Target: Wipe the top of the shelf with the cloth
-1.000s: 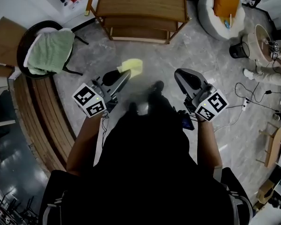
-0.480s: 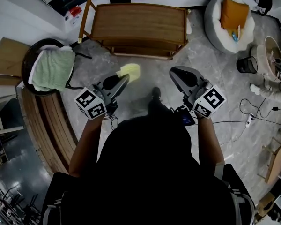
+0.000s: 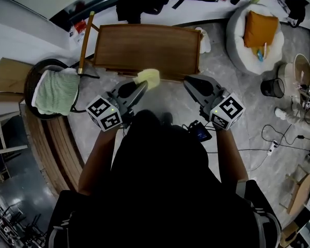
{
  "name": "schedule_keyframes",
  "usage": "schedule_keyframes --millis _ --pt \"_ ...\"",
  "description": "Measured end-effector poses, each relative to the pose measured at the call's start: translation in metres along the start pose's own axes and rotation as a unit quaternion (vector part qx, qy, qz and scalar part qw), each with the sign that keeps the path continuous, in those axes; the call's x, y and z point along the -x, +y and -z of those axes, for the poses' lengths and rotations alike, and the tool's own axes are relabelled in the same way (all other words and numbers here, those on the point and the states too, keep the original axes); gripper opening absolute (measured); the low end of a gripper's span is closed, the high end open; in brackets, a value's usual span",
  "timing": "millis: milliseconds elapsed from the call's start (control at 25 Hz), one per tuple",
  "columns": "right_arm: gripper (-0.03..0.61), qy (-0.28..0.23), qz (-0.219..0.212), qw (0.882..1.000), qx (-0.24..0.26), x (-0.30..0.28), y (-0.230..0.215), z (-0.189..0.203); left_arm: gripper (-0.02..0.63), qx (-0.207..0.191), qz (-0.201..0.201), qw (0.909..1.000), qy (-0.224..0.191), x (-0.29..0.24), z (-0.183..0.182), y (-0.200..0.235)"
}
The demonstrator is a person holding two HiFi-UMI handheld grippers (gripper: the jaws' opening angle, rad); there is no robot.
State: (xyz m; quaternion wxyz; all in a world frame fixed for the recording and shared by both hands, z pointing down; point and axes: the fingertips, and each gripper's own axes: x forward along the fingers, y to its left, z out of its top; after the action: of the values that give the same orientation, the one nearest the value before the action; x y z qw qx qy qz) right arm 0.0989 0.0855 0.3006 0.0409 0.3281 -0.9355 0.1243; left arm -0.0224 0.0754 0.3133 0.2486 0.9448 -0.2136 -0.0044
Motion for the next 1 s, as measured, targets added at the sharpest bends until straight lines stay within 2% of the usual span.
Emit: schedule_keyframes --millis 280,480,640,840,1000 --pt "0.034 0.027 0.024 0.999 0.005 -0.048 -0.054 -0.009 0.031 0.014 0.014 0.9996 0.019 -0.044 -0.010 0.064" --pt "0.035 0.048 0.084 0.995 -0.018 -0.065 -0.108 -0.006 0.031 0.054 0.047 0.9969 0.033 -0.081 -0.012 0.099" --pt "0.035 0.070 0.108 0.991 -0.022 -0.082 -0.140 -0.005 0.031 0.058 0.064 0.9949 0.052 -0.108 -0.018 0.126" --pt "0.035 0.077 0.139 0.987 -0.017 -0.100 -0.176 -0.006 0.031 0.060 0.062 0.9937 0.071 -0.139 -0.017 0.160" --pt "0.035 0.084 0.154 0.984 -0.015 -0.106 -0.207 0.002 0.031 0.062 0.045 0.9925 0.095 -0.167 -0.005 0.180"
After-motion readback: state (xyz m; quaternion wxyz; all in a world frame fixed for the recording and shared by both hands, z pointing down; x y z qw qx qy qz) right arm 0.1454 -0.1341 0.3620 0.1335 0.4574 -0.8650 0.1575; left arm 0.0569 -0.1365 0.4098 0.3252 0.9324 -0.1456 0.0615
